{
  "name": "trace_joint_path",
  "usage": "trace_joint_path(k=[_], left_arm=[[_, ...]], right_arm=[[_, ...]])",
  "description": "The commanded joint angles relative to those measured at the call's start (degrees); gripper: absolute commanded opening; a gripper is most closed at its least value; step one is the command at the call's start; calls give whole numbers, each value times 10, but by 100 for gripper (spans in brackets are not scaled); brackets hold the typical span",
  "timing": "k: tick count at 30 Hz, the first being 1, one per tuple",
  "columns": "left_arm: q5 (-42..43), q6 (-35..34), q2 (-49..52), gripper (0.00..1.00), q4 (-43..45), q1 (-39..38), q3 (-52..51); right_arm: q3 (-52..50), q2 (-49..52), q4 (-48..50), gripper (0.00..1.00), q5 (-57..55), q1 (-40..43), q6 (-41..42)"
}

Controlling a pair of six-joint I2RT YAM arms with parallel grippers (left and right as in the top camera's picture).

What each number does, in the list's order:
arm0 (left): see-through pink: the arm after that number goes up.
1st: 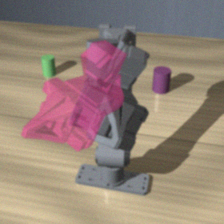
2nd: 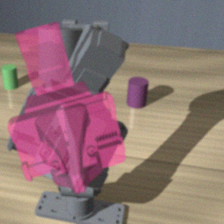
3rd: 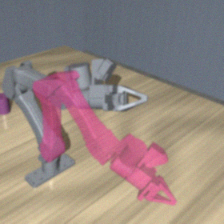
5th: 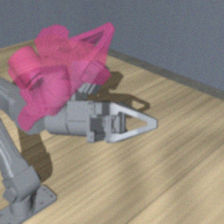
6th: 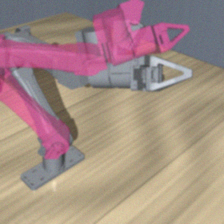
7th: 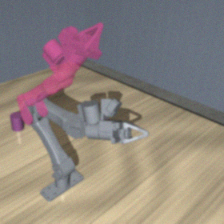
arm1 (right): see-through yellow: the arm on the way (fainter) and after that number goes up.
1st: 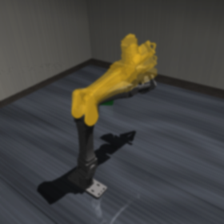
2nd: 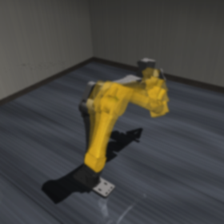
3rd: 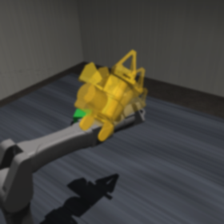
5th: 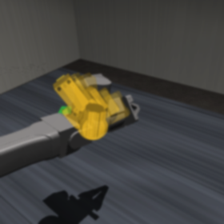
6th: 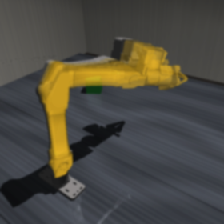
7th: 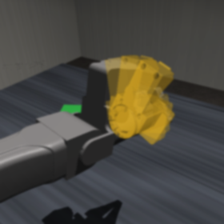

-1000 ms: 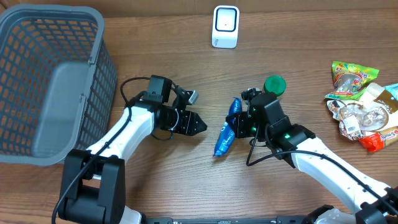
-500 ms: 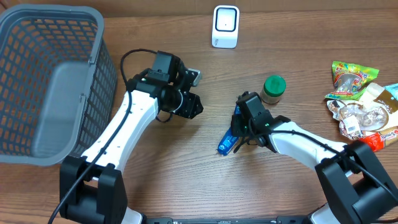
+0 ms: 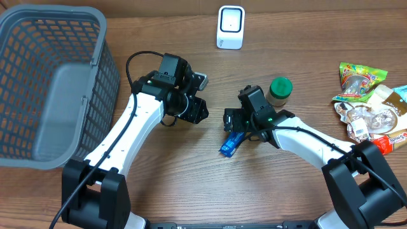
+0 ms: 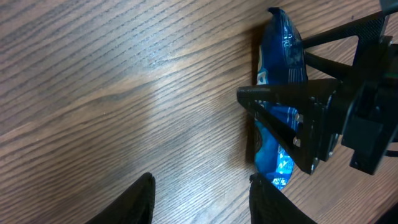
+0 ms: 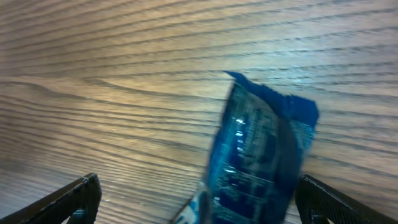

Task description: Scan the item barcode

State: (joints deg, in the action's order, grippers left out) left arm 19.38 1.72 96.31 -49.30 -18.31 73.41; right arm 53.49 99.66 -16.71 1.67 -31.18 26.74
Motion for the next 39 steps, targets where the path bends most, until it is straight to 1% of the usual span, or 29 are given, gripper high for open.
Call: trace_joint_path(k=[1, 5, 6, 10, 12, 13, 15, 16, 17, 18, 20, 22, 23, 25, 27, 30, 33, 34, 35, 36, 37, 38, 39], left_arm=[[-4, 11, -12, 41, -2, -1, 10], [-3, 11, -12, 41, -4, -1, 10], [-3, 11, -12, 41, -6, -1, 10], [-3, 12, -12, 41, -12, -1, 10], [1, 12, -12, 39, -14, -1, 10], [13, 16, -12, 37, -15, -1, 10], [52, 35, -12, 35, -18, -1, 10], [64, 37, -13, 34, -19, -1, 10], [66, 37, -13, 33, -21, -1, 10], [66, 37, -14, 33, -25, -1, 10], [61, 37, -19, 31, -33, -1, 10], [61, 37, -28, 31, -37, -1, 10], [61, 37, -33, 31, -39, -1, 10], [61, 37, -47, 30, -44, -1, 10], [62, 37, -65, 30, -51, -1, 10], [67, 37, -90, 29, -66, -1, 10], [106, 37, -103, 25, -77, -3, 10], [112, 37, -103, 24, -78, -6, 10], [115, 37, -102, 24, -77, -12, 9], [112, 40, -101, 23, -73, -21, 5], [108, 41, -98, 22, -66, -29, 2], [102, 41, -95, 20, -57, -40, -1], [99, 41, -92, 17, -47, -51, -3]], right_arm=[[27, 3, 3, 100, 46, -3, -1], [43, 3, -11, 100, 56, -3, -1], [44, 3, -13, 98, 57, -3, -1], [44, 3, -19, 72, 73, -3, -1], [44, 3, -19, 51, 96, -3, -1], [44, 3, -19, 44, 106, -3, -1], [44, 3, -24, 40, 109, -3, -1], [44, 3, -28, 39, 108, -3, -1], [44, 2, -32, 42, 108, -3, -1], [44, 2, -33, 50, 109, -3, -2], [44, -3, -34, 76, 109, -3, -3], [44, -16, -34, 89, 111, -3, -13], [44, -24, -36, 93, 111, -3, -14], [45, -53, -47, 95, 99, -3, -16], [47, -91, -76, 94, 57, -2, -16], [48, -156, -144, 91, -45, -2, -6], [48, -222, -226, 87, -161, 5, 33], [48, -243, -248, 84, -186, 10, 43], [48, -264, -268, 73, -206, 17, 55], [48, -288, -288, 54, -222, 26, 67], [48, -307, -301, 30, -228, 36, 78], [48, -329, -311, 13, -227, 48, 83], [48, -345, -317, 5, -225, 57, 88]])
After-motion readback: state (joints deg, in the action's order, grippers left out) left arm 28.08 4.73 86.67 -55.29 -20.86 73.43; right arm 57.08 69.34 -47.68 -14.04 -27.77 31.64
